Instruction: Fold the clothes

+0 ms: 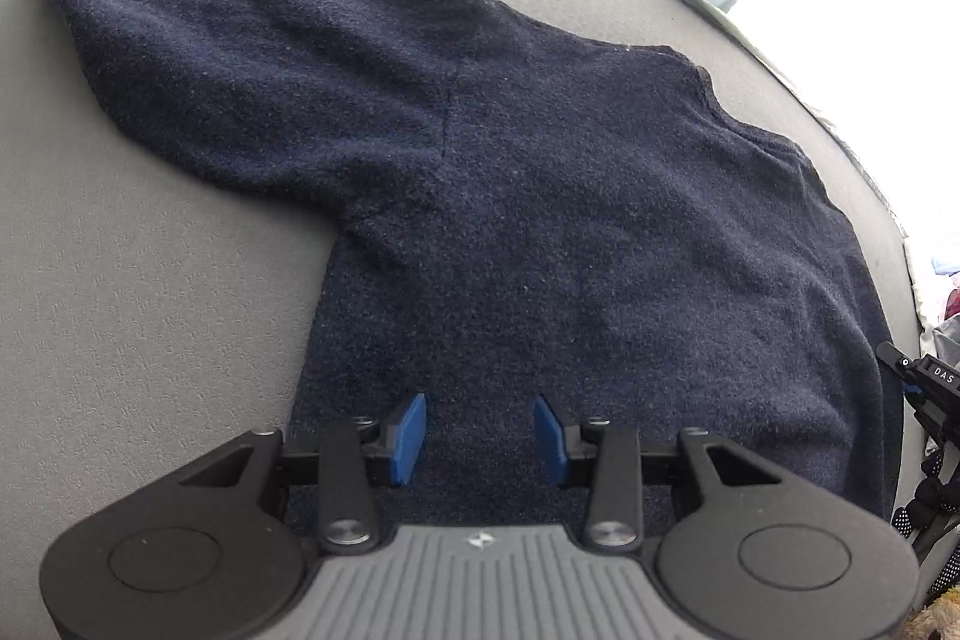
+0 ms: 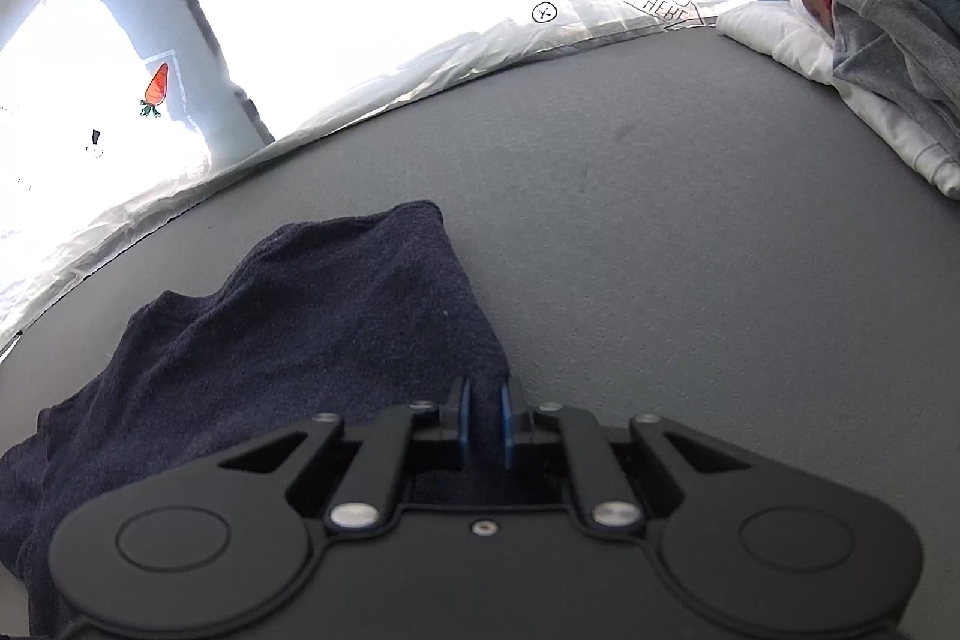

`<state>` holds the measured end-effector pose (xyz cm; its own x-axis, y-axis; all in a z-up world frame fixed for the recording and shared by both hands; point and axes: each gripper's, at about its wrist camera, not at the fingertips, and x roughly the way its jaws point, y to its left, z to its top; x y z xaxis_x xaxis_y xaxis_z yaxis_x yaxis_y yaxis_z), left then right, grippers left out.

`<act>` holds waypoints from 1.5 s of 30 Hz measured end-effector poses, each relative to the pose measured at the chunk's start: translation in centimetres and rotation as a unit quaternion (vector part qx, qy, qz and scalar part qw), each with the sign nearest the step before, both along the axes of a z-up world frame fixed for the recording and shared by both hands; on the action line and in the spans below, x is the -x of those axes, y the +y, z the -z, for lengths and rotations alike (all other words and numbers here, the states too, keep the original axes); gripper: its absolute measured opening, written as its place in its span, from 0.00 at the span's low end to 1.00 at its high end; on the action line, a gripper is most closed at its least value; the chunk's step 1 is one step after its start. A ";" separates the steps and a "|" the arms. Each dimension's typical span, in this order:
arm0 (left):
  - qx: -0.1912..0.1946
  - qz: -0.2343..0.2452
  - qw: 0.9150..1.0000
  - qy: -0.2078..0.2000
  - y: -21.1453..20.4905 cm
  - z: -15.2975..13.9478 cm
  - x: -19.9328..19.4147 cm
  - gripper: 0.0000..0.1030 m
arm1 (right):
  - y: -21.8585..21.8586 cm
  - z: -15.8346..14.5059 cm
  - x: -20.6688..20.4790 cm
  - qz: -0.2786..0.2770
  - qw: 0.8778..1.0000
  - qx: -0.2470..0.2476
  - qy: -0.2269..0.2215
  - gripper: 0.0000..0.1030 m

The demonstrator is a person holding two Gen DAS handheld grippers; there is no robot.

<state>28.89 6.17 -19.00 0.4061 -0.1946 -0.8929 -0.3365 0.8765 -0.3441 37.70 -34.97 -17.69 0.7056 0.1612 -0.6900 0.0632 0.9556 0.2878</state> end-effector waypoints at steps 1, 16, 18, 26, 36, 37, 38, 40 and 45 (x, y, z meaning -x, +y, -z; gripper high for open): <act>0.005 -0.003 1.000 -0.001 0.2 0.0 0.1 0.41 | 0.6 -0.7 0.2 -0.006 1.000 -0.011 -0.011 0.09; 0.054 -0.002 0.999 -0.005 2.1 0.3 0.1 0.41 | 20.2 -0.9 5.1 -0.287 0.952 -0.092 0.059 0.00; 0.061 -0.003 0.998 -0.008 2.5 0.3 0.1 0.41 | 18.8 -2.5 4.9 -0.262 0.960 -0.093 0.026 0.02; 0.100 -0.024 0.995 -0.010 3.4 0.7 -0.3 0.50 | 10.6 -6.3 4.4 -0.131 0.990 -0.024 -0.051 0.03; 0.062 0.020 0.998 -0.009 1.1 0.3 -1.2 0.75 | 6.1 -2.4 10.2 -0.153 0.976 0.155 0.001 0.14; 0.059 0.024 0.998 -0.009 1.0 0.2 -1.3 0.77 | 6.1 -2.1 10.4 -0.158 0.974 0.160 0.005 0.14; 0.058 0.027 0.998 -0.009 0.9 0.2 -1.4 0.79 | 6.2 -1.8 10.5 -0.164 0.973 0.165 0.008 0.14; 0.054 0.033 0.998 -0.009 0.4 0.3 -1.7 0.84 | 6.6 -1.6 10.2 -0.172 0.969 0.176 0.003 0.14; 0.042 0.045 0.998 -0.007 -0.2 0.3 -2.1 0.88 | 8.0 -1.0 8.9 -0.210 0.954 0.215 -0.008 0.14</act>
<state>30.95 6.01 -19.31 0.3966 -0.3055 -0.8656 -0.2521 0.8705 -0.4227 28.77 -27.00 -16.67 0.6519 0.1352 -0.7461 -0.3517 0.9257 -0.1395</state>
